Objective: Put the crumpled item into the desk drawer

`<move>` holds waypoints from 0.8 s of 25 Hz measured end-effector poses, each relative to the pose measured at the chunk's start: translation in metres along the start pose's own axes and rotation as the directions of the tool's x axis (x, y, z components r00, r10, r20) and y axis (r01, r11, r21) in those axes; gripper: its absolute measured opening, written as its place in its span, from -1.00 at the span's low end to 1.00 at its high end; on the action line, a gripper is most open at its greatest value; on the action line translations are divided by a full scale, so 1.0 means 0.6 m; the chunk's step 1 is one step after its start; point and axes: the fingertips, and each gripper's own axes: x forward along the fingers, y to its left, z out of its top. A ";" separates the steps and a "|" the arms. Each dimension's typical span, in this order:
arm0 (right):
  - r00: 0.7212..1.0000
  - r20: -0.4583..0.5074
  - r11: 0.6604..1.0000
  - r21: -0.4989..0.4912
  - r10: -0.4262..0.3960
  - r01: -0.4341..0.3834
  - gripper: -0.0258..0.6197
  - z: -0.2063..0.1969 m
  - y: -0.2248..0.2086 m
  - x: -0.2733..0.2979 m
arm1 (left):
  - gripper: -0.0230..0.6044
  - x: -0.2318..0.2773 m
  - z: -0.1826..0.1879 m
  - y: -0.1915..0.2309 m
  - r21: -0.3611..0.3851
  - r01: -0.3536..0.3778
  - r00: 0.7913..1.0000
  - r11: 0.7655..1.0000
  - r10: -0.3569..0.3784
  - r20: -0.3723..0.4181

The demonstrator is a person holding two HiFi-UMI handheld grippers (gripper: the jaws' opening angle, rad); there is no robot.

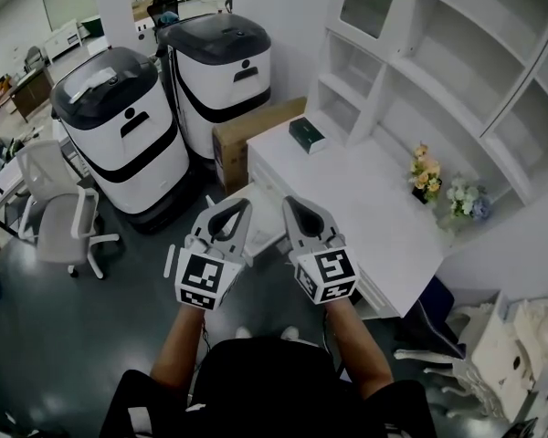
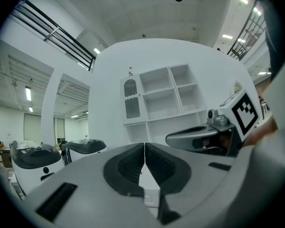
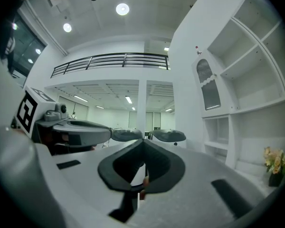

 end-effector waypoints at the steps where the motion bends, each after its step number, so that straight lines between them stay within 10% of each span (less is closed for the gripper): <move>1: 1.000 0.002 1.000 0.001 0.000 0.000 -0.95 0.002 -0.003 0.000 | -0.90 0.002 0.003 -0.002 -0.001 -0.002 1.000 1.000 0.002 0.003; 20: 0.999 0.027 1.000 -0.016 0.018 -0.018 -0.95 0.016 -0.030 0.003 | -0.90 0.022 0.019 -0.006 -0.026 -0.035 0.999 0.999 0.035 0.024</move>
